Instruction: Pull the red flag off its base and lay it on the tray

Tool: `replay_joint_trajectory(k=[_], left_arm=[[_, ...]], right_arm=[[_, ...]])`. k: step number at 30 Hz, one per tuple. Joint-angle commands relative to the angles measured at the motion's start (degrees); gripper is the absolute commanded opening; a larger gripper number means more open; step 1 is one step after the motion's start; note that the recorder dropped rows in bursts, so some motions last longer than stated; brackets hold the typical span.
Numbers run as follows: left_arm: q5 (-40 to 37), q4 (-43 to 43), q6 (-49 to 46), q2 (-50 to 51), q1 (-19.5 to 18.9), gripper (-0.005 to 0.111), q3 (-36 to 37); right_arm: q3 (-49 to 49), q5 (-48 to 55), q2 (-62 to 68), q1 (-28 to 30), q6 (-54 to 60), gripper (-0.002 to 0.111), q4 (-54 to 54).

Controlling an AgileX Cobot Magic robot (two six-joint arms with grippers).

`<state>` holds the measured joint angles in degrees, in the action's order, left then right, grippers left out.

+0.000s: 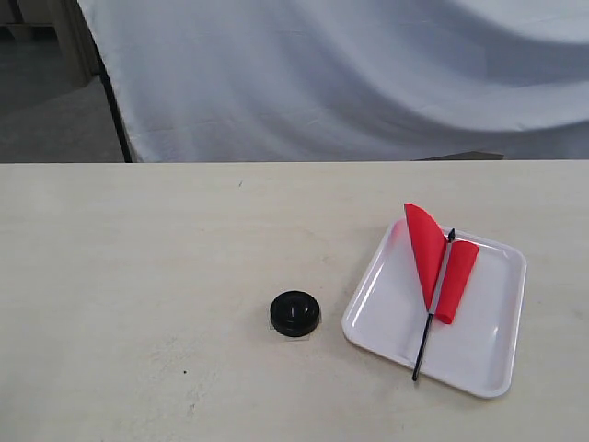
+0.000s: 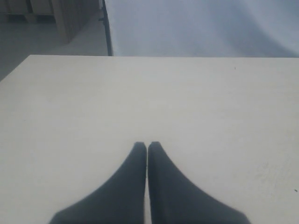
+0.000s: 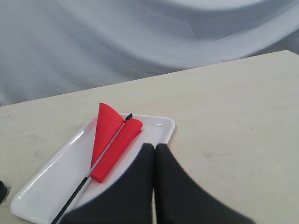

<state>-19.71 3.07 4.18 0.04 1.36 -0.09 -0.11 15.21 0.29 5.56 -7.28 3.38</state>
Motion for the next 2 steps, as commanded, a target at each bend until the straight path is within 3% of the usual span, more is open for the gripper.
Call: replay_joint_trajectory(k=[1,2], left_arm=[[0.0,-0.07,0.16,-0.04,-0.02,0.001,0.09],[0.0,-0.07,0.16,-0.04,-0.02,0.001,0.09]], right_arm=[[0.11,0.13,-0.29,0.11,0.35,0.0,0.0],[0.11,0.13,-0.29,0.11,0.35,0.0,0.0]])
